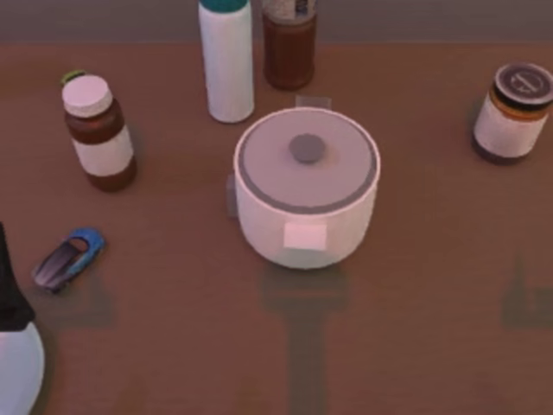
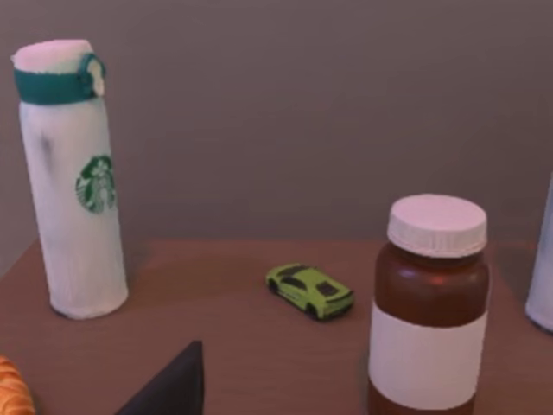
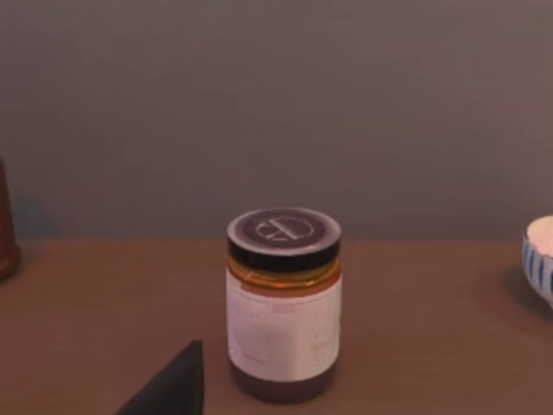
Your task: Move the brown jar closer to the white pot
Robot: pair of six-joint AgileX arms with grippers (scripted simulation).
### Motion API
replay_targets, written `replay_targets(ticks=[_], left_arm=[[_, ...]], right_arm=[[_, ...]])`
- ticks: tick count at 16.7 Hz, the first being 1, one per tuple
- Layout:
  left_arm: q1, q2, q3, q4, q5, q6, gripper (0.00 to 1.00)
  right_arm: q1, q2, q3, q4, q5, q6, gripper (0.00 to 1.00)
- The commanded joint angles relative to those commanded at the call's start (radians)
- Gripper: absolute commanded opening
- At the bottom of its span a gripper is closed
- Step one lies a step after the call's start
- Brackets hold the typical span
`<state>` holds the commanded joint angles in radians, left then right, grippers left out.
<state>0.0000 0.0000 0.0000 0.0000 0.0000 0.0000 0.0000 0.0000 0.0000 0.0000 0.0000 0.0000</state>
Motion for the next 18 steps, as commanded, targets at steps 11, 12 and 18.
replay_targets(ticks=[11, 12, 18], left_arm=[[0.000, 0.000, 0.000, 0.000, 0.000, 0.000, 1.00], [0.000, 0.000, 0.000, 0.000, 0.000, 0.000, 1.00], [0.000, 0.000, 0.000, 0.000, 0.000, 0.000, 1.00]], right_arm=[[-0.059, 0.415, 0.449, -0.336, 0.029, -0.023, 1.00], [-0.070, 0.503, 0.548, -0.399, 0.035, -0.029, 1.00], [-0.118, 1.131, 1.221, -0.807, 0.053, -0.097, 1.00]])
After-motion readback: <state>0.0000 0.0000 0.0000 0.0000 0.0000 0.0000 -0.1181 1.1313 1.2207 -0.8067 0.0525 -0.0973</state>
